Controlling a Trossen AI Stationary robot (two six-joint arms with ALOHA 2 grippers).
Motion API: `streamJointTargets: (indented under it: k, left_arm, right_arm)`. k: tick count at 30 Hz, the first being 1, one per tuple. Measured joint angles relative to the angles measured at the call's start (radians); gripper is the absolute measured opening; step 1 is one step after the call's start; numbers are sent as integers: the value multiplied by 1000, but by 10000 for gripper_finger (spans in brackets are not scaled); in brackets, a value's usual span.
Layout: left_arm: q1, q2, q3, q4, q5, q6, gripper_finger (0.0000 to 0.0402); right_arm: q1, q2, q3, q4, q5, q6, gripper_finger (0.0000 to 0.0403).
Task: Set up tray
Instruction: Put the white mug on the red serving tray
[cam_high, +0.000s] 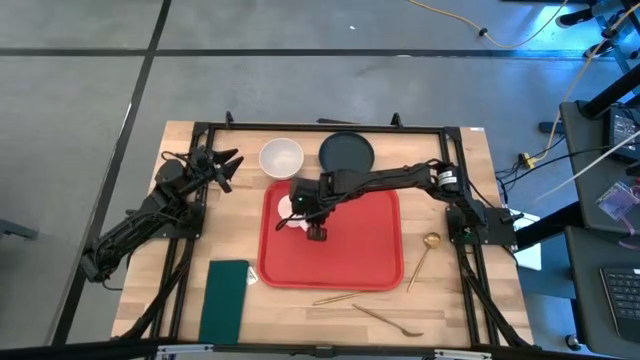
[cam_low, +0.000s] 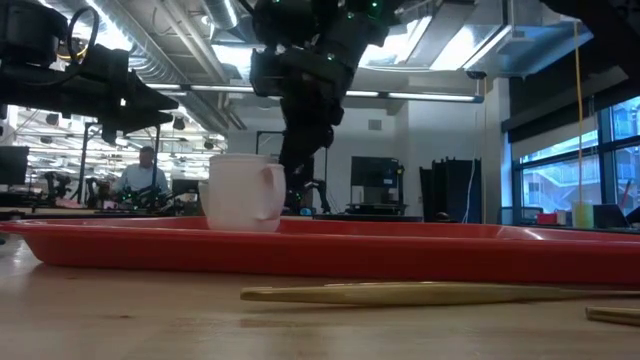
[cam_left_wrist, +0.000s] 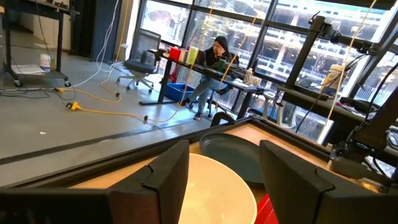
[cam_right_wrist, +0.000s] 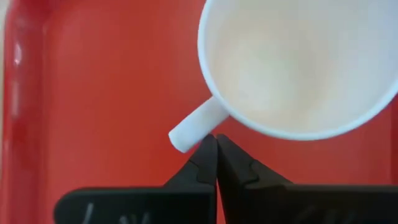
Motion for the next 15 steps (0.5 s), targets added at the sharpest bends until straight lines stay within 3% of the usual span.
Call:
streamJointTargets:
  k: [15]
  left_arm:
    - [0,0,0,0,0,0,187]
  right_arm:
    - [68,38,-1,202,34,188,2]
